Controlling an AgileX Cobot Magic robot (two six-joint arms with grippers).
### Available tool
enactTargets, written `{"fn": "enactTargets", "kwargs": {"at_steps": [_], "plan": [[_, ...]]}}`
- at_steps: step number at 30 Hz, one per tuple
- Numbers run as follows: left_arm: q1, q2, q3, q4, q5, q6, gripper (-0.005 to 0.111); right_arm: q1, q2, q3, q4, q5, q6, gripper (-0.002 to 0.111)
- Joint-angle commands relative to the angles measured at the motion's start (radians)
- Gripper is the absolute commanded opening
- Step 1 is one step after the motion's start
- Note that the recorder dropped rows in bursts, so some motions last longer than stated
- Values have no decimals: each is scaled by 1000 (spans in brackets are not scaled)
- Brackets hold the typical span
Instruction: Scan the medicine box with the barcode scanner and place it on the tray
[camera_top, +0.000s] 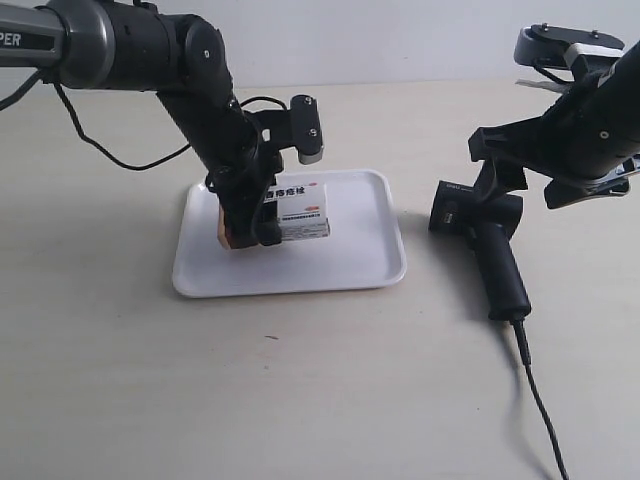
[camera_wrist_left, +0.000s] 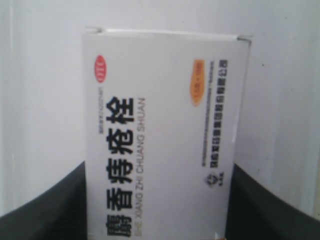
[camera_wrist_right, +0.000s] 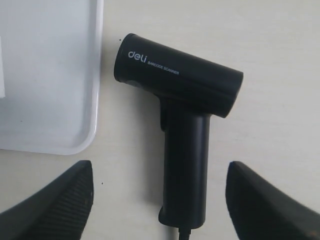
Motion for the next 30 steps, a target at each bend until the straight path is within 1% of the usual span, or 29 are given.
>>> {"fn": "enactTargets", "kwargs": {"at_steps": [1,3,4,7,9,11,17,22,23,24,26,29,30], "plan": [[-3,3,-6,-10,-33,-42,71,-5,-7,-6,-8,-3,-1,70],[-3,3,-6,-10,-42,-71,79,-5,-7,-6,-8,-3,-1,70],[-3,3,-6,-10,-44,-77,81,-5,-7,-6,-8,-3,-1,70],[-3,3,-6,-10,-44,-79,82,-5,-7,-6,-8,-3,-1,70],[-3,-6,-6,-6,-44,-86,79,-5,-7,-6,-8,-3,-1,70],[-3,-26,-6,1,-42,-86,69,-5,-7,-6,-8,-5,-1,70],[-1,-125,-6,50,26,-86,34,-5,-7,-6,-8,-9,-1,70],[-1,-219,-6,52,139,-86,0,-5,-7,-6,-8,-9,-1,69],[-1,-232,-6,54,162,-83,0,-5,-7,-6,-8,-9,-1,68],[-1,-247,-6,54,191,-86,0,-5,-7,-6,-8,-9,-1,65],[1,-273,-6,55,230,-129,0,-5,-7,-6,-8,-9,-1,51],[11,-324,14,56,234,-236,0,-5,-7,-6,-8,-7,-11,22],[14,-341,26,56,234,-272,0,-5,-11,-6,-5,-4,-25,9]]}}
